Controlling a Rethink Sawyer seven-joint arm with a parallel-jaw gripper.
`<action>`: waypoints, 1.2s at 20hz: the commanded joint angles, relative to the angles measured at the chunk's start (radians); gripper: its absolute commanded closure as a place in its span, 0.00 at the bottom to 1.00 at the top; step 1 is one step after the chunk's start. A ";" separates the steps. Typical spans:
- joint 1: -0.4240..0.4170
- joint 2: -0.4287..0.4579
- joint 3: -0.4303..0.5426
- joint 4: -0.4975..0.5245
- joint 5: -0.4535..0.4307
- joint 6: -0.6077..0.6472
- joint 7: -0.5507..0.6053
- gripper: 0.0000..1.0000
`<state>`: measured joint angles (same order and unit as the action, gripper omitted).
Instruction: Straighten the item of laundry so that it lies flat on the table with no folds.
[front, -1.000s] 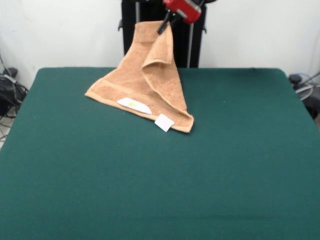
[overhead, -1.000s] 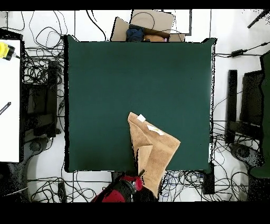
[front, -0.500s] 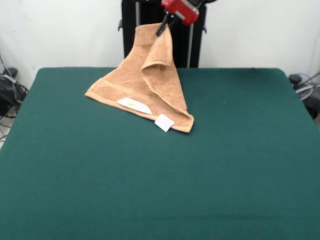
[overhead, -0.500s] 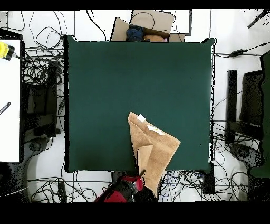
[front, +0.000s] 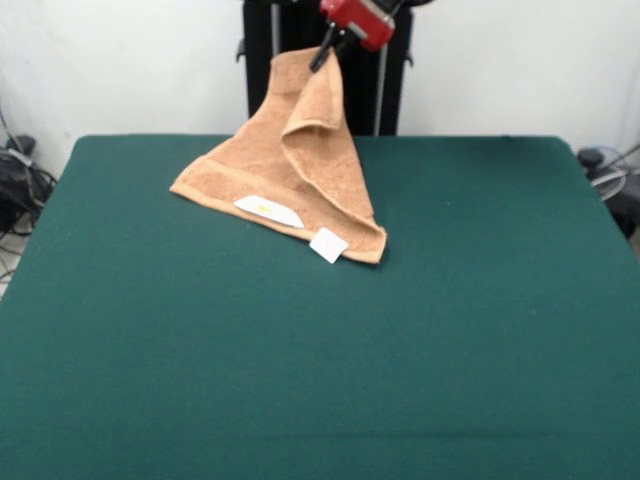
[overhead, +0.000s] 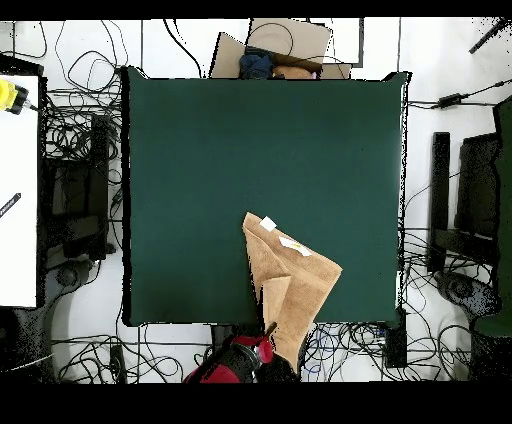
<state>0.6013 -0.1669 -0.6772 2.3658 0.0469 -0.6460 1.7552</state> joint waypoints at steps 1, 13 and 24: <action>-0.021 0.081 0.080 -0.032 0.080 -0.105 0.244 1.00; 0.018 0.157 0.082 -0.026 0.156 -0.172 0.239 1.00; 0.091 0.238 0.118 -0.030 0.307 -0.182 0.231 1.00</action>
<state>0.6652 -0.0312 -0.6770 2.3874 0.2447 -0.7870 1.7552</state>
